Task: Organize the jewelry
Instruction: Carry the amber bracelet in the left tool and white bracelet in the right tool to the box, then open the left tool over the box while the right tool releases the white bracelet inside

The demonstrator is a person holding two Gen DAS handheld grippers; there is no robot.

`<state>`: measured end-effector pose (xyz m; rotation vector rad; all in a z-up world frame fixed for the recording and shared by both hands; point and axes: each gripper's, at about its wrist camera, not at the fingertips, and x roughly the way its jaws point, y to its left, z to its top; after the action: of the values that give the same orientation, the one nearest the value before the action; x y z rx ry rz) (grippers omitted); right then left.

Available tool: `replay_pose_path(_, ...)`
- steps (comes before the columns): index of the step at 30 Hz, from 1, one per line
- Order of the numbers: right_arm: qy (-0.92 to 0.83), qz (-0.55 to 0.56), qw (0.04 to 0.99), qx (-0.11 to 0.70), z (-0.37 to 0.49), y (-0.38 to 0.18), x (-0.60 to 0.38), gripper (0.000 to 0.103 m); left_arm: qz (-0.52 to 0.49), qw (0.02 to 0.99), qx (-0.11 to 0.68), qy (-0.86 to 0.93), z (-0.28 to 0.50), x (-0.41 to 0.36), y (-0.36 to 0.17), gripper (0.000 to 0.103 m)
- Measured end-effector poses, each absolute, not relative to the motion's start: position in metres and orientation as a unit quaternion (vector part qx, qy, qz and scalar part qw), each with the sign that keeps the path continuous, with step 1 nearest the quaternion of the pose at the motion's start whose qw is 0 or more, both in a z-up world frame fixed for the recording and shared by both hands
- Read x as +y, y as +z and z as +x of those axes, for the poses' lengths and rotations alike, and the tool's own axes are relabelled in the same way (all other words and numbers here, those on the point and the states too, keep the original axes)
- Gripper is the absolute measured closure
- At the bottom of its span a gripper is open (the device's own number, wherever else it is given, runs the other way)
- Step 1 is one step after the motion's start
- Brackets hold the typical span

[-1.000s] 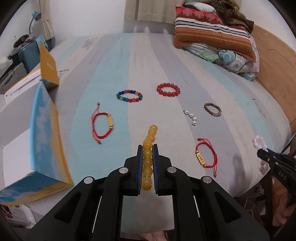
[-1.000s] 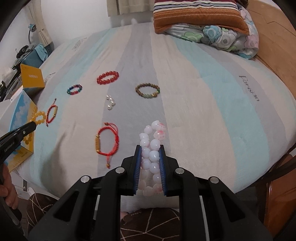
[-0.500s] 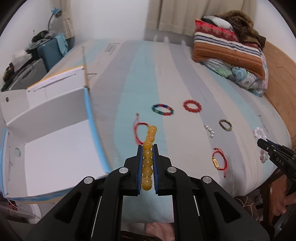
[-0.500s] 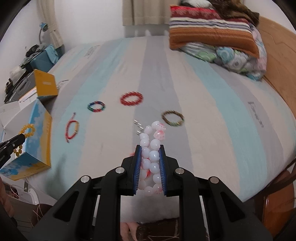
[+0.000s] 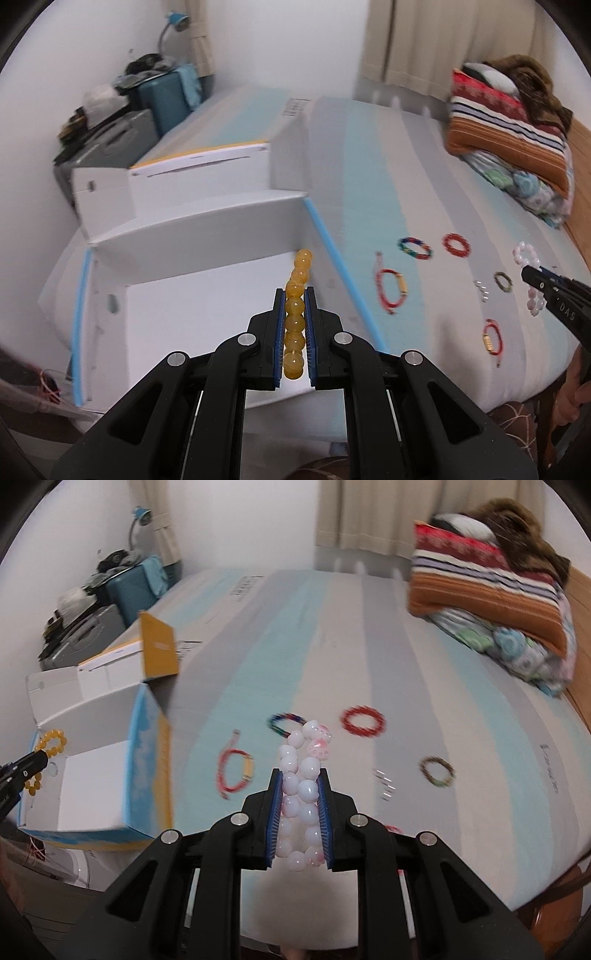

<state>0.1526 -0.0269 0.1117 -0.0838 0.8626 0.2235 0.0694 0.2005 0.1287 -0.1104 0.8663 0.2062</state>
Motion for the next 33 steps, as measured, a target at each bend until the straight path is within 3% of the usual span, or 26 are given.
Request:
replay_pose_path(16, 0.214, -0.086, 0.883, 0.408, 0.139, 0.107, 0.145, 0.085, -0.095, 0.877, 0.438, 0.177, 0.028, 0.314, 0.105, 0.094)
replay_pose_path(33, 0.238, -0.139, 0.809, 0.52, 0.149, 0.026, 0.223, 0.085, -0.14, 0.82, 0.519, 0.197, 0.034, 0.368, 0.033, 0.094)
